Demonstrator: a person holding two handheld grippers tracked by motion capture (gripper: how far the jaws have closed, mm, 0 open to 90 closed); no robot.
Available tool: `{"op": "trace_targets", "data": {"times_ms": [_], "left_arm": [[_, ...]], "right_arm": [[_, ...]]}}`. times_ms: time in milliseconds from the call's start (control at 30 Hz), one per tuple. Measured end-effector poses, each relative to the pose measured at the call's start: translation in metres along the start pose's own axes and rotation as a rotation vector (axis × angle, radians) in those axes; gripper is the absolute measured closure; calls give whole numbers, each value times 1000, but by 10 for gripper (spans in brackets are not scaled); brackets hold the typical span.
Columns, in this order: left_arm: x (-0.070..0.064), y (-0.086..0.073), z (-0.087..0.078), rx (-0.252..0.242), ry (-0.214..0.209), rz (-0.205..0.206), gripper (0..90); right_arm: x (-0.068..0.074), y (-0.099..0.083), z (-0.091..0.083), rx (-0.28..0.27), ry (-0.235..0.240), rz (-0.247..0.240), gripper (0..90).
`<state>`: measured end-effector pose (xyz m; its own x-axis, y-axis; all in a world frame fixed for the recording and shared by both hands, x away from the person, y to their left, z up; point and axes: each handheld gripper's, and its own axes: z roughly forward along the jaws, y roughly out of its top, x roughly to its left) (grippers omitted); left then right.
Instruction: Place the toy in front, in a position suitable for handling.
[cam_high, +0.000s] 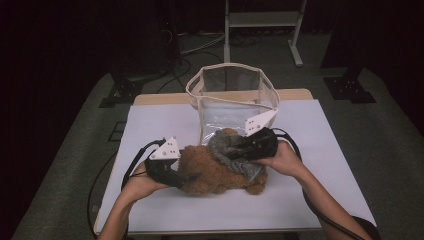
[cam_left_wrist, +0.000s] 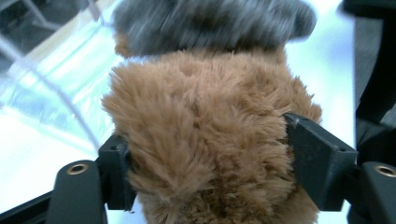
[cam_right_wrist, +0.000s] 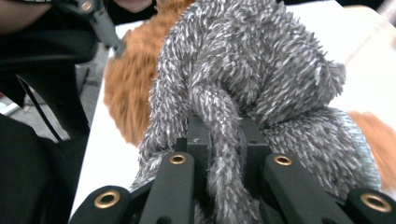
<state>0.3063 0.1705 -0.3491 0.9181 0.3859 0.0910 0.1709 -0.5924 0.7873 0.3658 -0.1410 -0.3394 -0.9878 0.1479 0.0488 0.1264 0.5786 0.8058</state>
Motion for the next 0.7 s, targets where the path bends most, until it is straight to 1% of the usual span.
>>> {"op": "trace_targets", "data": {"times_ms": [67, 167, 200, 267, 300, 333, 400, 467, 500, 533, 600, 633, 667, 700], "left_arm": [[4, -6, -3, -12, 5, -21, 275], [5, -2, -11, -45, 33, -9, 241], [4, 1, -11, -43, 37, 1, 233], [-1, 8, -6, -14, 40, 46, 220], [-2, 9, -4, -9, 38, 53, 217], [-1, 10, -3, 0, 39, 70, 217], [1, 9, -3, -24, 29, 60, 227], [2, 7, -7, -36, 35, 57, 229], [2, 7, -8, -40, 38, 59, 229], [2, 6, -9, -40, 40, 58, 228], [3, 5, -8, -29, 32, 55, 229], [4, 3, -6, -17, 24, 45, 235], [5, 1, -3, 10, 14, 44, 259], [6, -3, 0, 29, 14, 48, 283]], "right_arm": [[-3, -12, -9, -7, -24, 29, 781], [-6, -30, -18, -36, -38, 85, 781], [-6, -33, -19, -45, -36, 95, 781], [-4, -35, -16, -50, -28, 94, 781], [-3, -34, -15, -43, -28, 86, 781], [-3, -34, -15, -40, -31, 81, 780], [-5, -32, -20, -40, -39, 80, 780], [-10, -34, -25, -33, -72, 90, 780], [-14, -36, -27, -27, -98, 97, 780], [-16, -38, -28, -29, -103, 107, 780], [-22, -43, -26, -36, -95, 131, 780], [-22, -44, -24, -38, -88, 135, 780], [-21, -45, -21, -42, -79, 138, 781], [-20, -45, -18, -39, -72, 136, 782]]}}
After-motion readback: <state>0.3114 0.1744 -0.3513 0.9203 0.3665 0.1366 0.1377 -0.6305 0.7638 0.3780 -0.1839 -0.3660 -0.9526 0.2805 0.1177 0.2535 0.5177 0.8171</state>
